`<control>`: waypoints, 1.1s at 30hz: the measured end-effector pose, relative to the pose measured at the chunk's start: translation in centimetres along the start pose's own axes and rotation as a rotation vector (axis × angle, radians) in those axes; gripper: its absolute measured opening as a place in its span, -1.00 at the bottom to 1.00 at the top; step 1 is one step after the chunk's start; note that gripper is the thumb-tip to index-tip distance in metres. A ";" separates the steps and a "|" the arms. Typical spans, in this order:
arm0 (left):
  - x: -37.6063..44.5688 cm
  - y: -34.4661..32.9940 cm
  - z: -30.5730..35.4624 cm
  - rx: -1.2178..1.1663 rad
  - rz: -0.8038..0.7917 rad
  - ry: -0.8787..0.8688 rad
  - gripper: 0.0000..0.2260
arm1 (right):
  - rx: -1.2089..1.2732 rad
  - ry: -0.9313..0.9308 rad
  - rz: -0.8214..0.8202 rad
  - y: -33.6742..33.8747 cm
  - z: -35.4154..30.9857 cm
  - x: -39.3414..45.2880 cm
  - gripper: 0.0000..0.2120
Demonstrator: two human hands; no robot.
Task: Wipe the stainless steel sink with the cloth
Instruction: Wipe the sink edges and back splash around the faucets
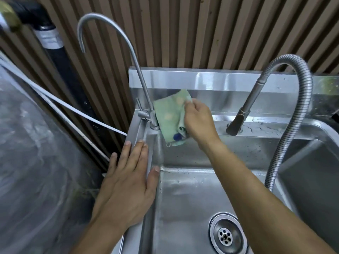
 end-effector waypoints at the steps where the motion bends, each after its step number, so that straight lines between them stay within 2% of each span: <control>1: 0.0 0.1 0.1 0.002 0.005 0.001 -0.27 | -0.171 -0.025 0.048 0.5 0.4 0.1 -0.74; 2: 0.0 0.1 0.1 0.005 0.008 0.005 -0.27 | -0.347 0.043 0.128 0.8 0.6 -0.3 -0.71; 4: 0.0 0.0 0.1 -0.004 0.012 0.013 -0.28 | -0.522 0.353 0.277 0.8 0.1 -2.2 -0.58; 5: 0.0 0.1 0.1 -0.003 0.015 0.011 -0.29 | -0.562 0.483 0.274 0.4 0.0 -3.0 -0.57; 6: 0.1 0.0 0.1 0.003 0.015 0.009 -0.29 | -0.631 0.553 0.191 -0.4 0.1 -3.6 -0.60; 8: 0.0 -0.1 0.0 0.008 0.003 0.008 -0.29 | -0.819 0.471 -0.020 -2.1 2.1 -4.4 -0.48; 9: 0.0 -0.1 0.0 0.006 0.002 0.008 -0.28 | -0.904 0.379 -0.060 -2.3 3.4 -4.4 -0.39; 12: 0.0 -0.1 0.0 0.005 0.004 0.007 -0.30 | -1.036 0.273 0.060 -0.5 5.7 -3.6 -0.33; 14: 0.0 -0.1 0.0 0.011 0.000 0.000 -0.31 | -1.020 0.185 0.136 0.8 5.8 -3.1 -0.32; 16: 0.0 -0.1 0.0 0.009 0.004 0.000 -0.32 | -0.974 0.093 0.139 -0.1 5.1 -3.2 -0.27; 18: -0.1 0.0 0.0 0.005 0.006 0.003 -0.33 | -0.913 0.187 0.087 -3.0 4.3 -3.8 -0.26; 20: -0.1 0.0 0.0 0.015 0.006 -0.002 -0.33 | -0.869 0.321 -0.054 -5.6 4.0 -4.2 -0.31; 23: 0.0 0.1 -0.1 0.001 0.016 -0.012 -0.34 | -0.898 0.412 -0.184 -4.3 3.9 -3.4 -0.36; 25: -0.1 0.0 0.0 0.002 0.020 -0.013 -0.35 | -0.989 0.430 -0.179 -1.5 4.6 -3.2 -0.37; 27: -0.1 0.0 0.0 -0.003 0.021 -0.013 -0.36 | -1.023 0.323 -0.104 0.4 4.9 -3.5 -0.35; 30: -0.1 -0.1 -0.1 0.007 0.014 -0.009 -0.37 | -0.969 0.196 0.046 -1.4 4.4 -4.2 -0.32; 33: -0.1 0.0 -0.1 0.015 0.009 -0.007 -0.37 | -0.924 0.279 -0.038 -4.7 3.8 -4.1 -0.33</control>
Point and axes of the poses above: each hand's wrist, its own x-axis towards the middle knuckle, its own y-axis out of the back of the hand, z = x × y, the point moved 1 cm from there along x, towards the middle knuckle, and after that the axes turned 8 degrees about x, right-handed, at the moved point
